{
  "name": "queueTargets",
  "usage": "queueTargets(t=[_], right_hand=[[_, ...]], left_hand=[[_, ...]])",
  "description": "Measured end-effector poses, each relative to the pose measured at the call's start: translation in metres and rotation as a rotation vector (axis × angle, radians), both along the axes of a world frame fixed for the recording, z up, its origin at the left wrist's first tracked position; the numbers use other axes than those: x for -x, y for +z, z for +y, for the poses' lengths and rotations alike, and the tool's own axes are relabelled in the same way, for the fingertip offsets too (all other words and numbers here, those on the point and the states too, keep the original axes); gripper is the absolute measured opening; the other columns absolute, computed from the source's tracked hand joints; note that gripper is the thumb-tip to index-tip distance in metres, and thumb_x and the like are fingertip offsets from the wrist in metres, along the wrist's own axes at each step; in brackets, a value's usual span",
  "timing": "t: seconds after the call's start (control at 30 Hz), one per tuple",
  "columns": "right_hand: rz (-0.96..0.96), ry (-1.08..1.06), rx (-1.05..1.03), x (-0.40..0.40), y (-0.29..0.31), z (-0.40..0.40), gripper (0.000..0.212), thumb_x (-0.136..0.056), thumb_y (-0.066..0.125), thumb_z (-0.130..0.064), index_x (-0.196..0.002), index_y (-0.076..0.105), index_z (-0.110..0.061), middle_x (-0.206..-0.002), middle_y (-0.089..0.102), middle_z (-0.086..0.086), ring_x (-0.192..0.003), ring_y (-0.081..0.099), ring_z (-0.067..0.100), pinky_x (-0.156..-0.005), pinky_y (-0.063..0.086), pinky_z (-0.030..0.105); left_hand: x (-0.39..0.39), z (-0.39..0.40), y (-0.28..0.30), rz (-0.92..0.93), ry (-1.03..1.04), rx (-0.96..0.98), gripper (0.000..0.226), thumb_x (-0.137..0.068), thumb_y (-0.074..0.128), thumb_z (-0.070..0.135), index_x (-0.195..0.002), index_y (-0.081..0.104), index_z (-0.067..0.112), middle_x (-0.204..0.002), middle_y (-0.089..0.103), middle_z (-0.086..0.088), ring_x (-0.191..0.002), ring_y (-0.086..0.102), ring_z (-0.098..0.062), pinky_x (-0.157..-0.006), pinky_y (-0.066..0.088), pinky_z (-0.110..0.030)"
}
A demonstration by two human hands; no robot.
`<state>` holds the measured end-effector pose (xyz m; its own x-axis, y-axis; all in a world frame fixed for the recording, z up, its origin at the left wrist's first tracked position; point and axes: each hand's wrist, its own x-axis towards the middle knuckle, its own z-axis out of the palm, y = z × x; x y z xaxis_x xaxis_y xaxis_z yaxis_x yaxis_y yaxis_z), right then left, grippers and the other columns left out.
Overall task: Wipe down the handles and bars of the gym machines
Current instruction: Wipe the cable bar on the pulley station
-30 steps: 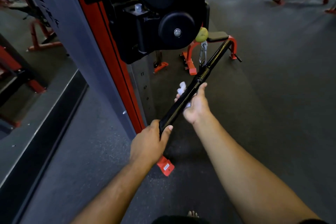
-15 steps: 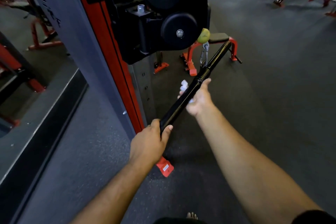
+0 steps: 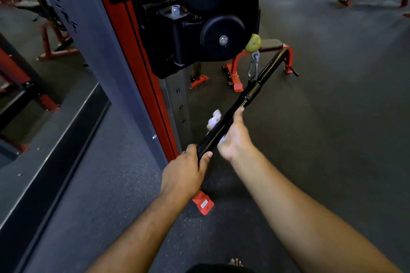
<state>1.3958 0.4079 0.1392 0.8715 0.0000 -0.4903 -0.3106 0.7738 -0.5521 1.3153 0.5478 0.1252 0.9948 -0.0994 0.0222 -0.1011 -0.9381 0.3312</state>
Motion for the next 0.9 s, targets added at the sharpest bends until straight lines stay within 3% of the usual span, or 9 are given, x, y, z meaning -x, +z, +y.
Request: queueTargets(t=[0.1, 0.23, 0.3, 0.5, 0.57, 0.63, 0.77, 0.83, 0.9], right_hand=[[-0.046, -0.103, 0.008, -0.024, 0.005, -0.017, 0.074, -0.095, 0.028, -0.077, -0.082, 0.063, -0.013, -0.069, 0.06, -0.002, -0.062, 0.054, 0.014, -0.095, 0.048, 0.028], [0.007, 0.054, 0.18, 0.012, -0.017, 0.016, 0.068, -0.103, 0.037, -0.061, -0.121, 0.07, -0.004, -0.104, 0.076, 0.01, -0.09, 0.072, 0.024, -0.097, 0.054, 0.035], [0.047, 0.136, 0.203, 0.041, -0.023, 0.034, 0.053, -0.104, 0.045, -0.051, -0.122, 0.07, -0.009, -0.111, 0.076, 0.013, -0.105, 0.072, 0.027, -0.097, 0.055, 0.038], [-0.036, 0.013, 0.168, 0.079, -0.038, 0.023, 0.02, -0.104, 0.05, -0.005, -0.111, 0.068, -0.001, -0.09, 0.075, 0.011, -0.076, 0.071, 0.018, -0.061, 0.058, 0.024], [-0.038, -0.194, 0.39, 0.054, -0.048, -0.008, 0.018, -0.1, 0.054, -0.004, -0.108, 0.07, -0.007, -0.093, 0.076, 0.008, -0.083, 0.07, 0.019, -0.067, 0.059, 0.028], [-0.108, -0.374, 0.783, 0.026, -0.041, -0.041, 0.022, -0.097, 0.056, -0.016, -0.112, 0.072, -0.016, -0.103, 0.076, 0.0, -0.093, 0.069, 0.01, -0.083, 0.054, 0.031], [-0.38, -0.356, 1.302, -0.012, -0.023, -0.059, 0.036, -0.101, 0.052, -0.007, -0.133, 0.067, -0.016, -0.133, 0.066, -0.006, -0.113, 0.059, -0.011, -0.099, 0.041, 0.008], [-0.519, -0.263, 1.465, -0.014, -0.032, -0.042, 0.048, -0.094, 0.048, 0.007, -0.135, 0.066, -0.011, -0.142, 0.06, 0.004, -0.132, 0.052, 0.004, -0.109, 0.031, 0.007], [-0.622, -0.212, 1.535, -0.001, -0.047, -0.024, 0.056, -0.086, 0.043, 0.014, -0.131, 0.067, -0.008, -0.145, 0.058, 0.011, -0.144, 0.043, 0.016, -0.119, 0.03, 0.02]], left_hand=[[-0.001, -0.002, 0.002, -0.001, -0.005, 0.013, 0.047, -0.105, 0.029, 0.062, -0.126, 0.046, 0.023, -0.091, 0.06, 0.004, -0.083, 0.067, -0.024, -0.058, 0.045, -0.035], [-0.004, 0.002, 0.002, -0.004, 0.04, 0.088, 0.045, -0.106, 0.031, 0.057, -0.136, 0.032, 0.023, -0.088, 0.061, 0.005, -0.075, 0.063, -0.02, -0.057, 0.045, -0.035], [-0.008, 0.005, 0.001, -0.003, 0.053, 0.124, 0.045, -0.106, 0.032, 0.055, -0.139, 0.026, 0.024, -0.098, 0.069, -0.001, -0.082, 0.07, -0.026, -0.064, 0.053, -0.04], [-0.008, 0.011, -0.002, 0.015, 0.02, 0.221, 0.047, -0.107, 0.036, 0.039, -0.149, 0.023, 0.026, -0.103, 0.067, -0.001, -0.086, 0.067, -0.024, -0.067, 0.046, -0.036], [-0.009, 0.015, -0.006, 0.023, 0.025, 0.284, 0.047, -0.107, 0.036, 0.042, -0.15, 0.026, 0.026, -0.107, 0.065, 0.0, -0.088, 0.066, -0.021, -0.068, 0.045, -0.035], [-0.011, 0.019, -0.011, 0.035, 0.023, 0.349, 0.043, -0.107, 0.036, 0.045, -0.146, 0.035, 0.028, -0.109, 0.064, 0.001, -0.09, 0.064, -0.018, -0.068, 0.045, -0.034], [-0.008, 0.02, -0.015, 0.065, -0.003, 0.449, 0.035, -0.106, 0.039, 0.046, -0.139, 0.041, 0.033, -0.105, 0.063, 0.001, -0.088, 0.063, -0.017, -0.071, 0.053, -0.039], [-0.008, 0.018, -0.016, 0.072, 0.01, 0.492, 0.031, -0.107, 0.039, 0.044, -0.136, 0.042, 0.035, -0.102, 0.063, 0.002, -0.088, 0.063, -0.016, -0.073, 0.053, -0.04], [-0.009, 0.018, -0.017, 0.078, 0.055, 0.547, 0.034, -0.103, 0.036, 0.049, -0.133, 0.045, 0.036, -0.1, 0.063, 0.002, -0.088, 0.062, -0.017, -0.073, 0.05, -0.038]])
